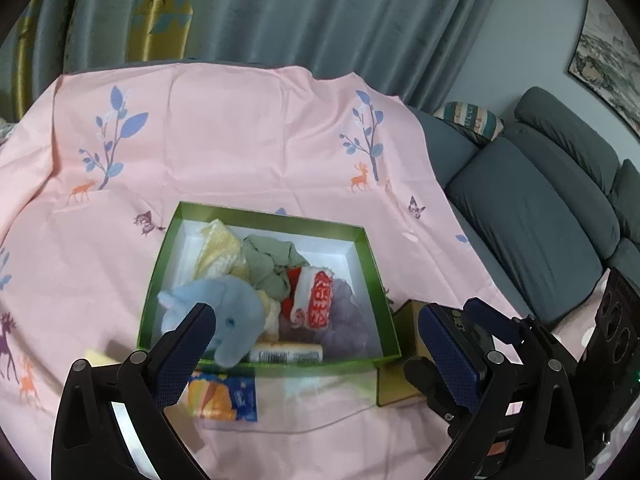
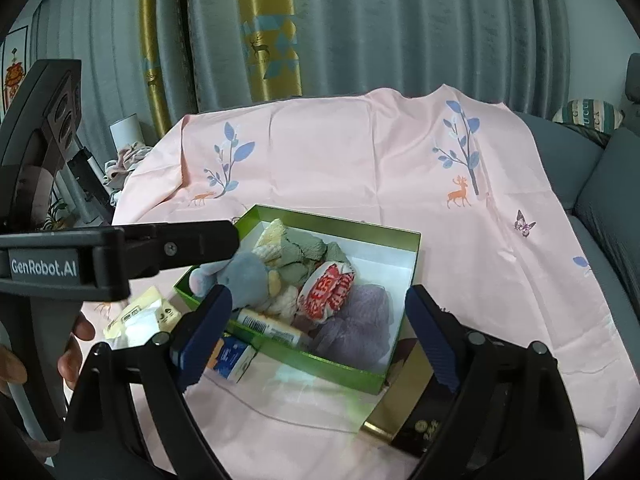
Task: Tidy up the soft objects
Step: 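Raise the open left tool out of the green box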
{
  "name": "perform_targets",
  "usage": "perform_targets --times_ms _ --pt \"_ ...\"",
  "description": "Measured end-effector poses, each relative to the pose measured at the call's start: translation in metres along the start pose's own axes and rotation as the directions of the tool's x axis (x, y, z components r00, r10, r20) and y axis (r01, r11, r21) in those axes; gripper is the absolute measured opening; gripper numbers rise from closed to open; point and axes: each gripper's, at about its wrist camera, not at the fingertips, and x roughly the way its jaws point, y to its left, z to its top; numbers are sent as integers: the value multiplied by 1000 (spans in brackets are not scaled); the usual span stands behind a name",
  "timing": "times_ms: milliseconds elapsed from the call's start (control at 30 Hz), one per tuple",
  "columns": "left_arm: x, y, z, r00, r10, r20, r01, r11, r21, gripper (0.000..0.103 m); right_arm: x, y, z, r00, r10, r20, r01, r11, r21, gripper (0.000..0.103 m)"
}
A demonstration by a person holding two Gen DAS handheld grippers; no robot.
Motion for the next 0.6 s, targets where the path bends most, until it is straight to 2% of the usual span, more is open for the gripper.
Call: perform_targets --times_ms 367,600 --pt "-34 26 -38 1000 19 8 -19 998 -60 101 -29 24 -16 1000 19 14 -19 999 -31 89" --pt "-35 63 -75 999 38 -38 -44 984 -175 101 -25 40 -49 990 126 -56 -130 990 -61 90"
